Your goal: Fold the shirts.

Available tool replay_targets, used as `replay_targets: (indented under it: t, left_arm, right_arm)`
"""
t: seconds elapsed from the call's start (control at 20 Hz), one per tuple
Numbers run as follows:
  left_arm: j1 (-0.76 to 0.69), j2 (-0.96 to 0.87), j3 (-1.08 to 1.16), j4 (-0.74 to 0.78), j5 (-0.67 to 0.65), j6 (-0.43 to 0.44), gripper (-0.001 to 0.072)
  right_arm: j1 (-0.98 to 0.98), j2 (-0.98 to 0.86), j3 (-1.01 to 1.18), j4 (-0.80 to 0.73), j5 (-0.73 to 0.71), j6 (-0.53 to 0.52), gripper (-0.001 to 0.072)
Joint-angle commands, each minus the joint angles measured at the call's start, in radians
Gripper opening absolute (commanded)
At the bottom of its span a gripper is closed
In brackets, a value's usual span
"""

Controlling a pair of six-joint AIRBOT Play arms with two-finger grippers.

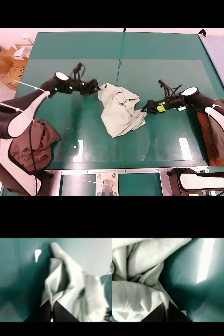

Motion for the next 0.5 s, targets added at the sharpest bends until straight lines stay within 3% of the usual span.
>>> replay_targets:
  t: [0.0, 0.3, 0.45]
  left_arm:
    - [0.038, 0.061, 0.179, 0.051, -0.134, 0.005, 0.0018]
    - [0.055, 0.294, 0.669, 0.272, -0.297, -0.045, 0.0018]
    - [0.055, 0.462, 0.721, 0.366, -0.266, -0.05, 0.0019]
  right_arm:
    - [-0.052, 0.031, 0.109, 0.002, 0.126, 0.023, 0.0018]
    - [-0.14, 0.331, 0.437, 0.002, 0.229, 0.14, 0.0018]
    - [-0.14, 0.528, 0.504, 0.001, 0.23, 0.185, 0.0019]
